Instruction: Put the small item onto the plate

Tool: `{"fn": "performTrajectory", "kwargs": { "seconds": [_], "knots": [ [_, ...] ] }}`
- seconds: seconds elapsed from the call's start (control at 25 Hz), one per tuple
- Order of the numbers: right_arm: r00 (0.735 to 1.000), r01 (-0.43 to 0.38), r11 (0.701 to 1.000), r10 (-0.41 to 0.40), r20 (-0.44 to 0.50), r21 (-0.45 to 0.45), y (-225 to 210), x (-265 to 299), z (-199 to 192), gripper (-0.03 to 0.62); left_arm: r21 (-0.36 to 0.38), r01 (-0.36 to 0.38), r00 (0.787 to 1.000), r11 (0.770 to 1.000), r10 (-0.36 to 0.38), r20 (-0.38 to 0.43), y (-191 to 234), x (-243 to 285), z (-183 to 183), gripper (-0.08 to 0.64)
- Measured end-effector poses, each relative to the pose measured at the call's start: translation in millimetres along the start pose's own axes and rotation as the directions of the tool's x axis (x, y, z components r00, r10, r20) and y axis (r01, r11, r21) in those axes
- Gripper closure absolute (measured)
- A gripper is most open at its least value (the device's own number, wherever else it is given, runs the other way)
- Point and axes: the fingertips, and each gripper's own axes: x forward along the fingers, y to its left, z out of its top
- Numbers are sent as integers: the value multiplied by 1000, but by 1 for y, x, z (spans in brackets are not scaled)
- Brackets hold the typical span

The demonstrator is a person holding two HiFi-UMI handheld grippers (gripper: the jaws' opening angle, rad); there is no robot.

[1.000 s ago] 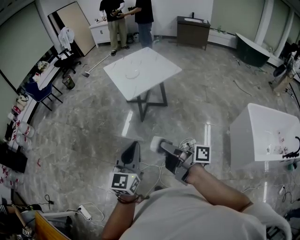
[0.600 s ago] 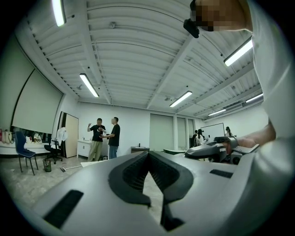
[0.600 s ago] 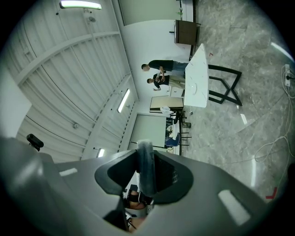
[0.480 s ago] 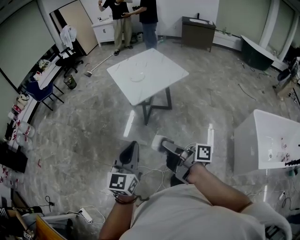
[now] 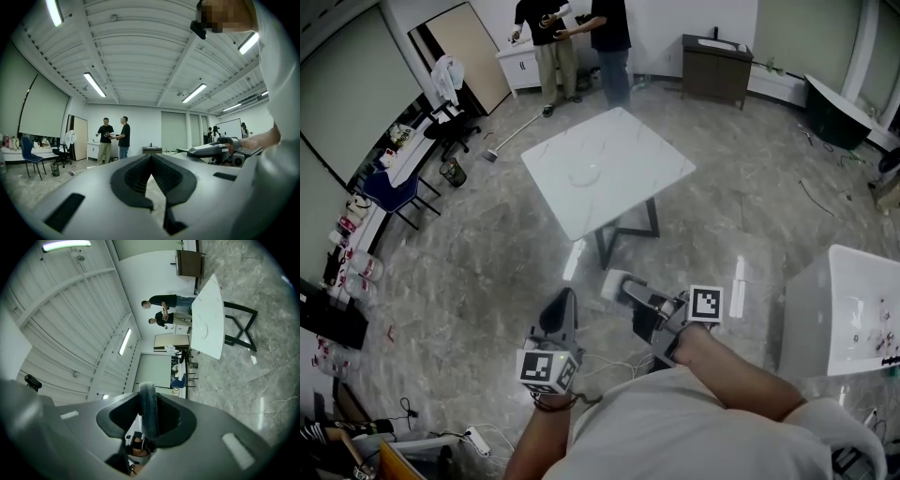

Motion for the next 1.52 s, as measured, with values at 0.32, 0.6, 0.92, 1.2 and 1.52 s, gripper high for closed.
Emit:
{"fn": "performTrajectory", "kwargs": {
  "seconds": [0.32,0.6,0.92,1.2,1.52],
  "knots": [
    [998,0,1000,1,-69,20,-19,10,94,489,-12,-53,998,999,53,41,-6,103,7,554],
    [997,2,999,1,-75,46,-40,27,144,489,-15,-79,997,997,80,25,12,152,-1,554],
    [998,39,998,-36,-58,49,-73,65,196,489,-32,-58,998,998,59,15,51,219,-13,554],
    [996,76,997,-74,-46,31,-96,128,239,489,-51,-12,1000,999,13,15,110,284,-15,554],
    [994,105,994,-105,6,1,-113,223,278,489,-83,49,999,995,-49,9,203,341,-12,554]
  ]
}}
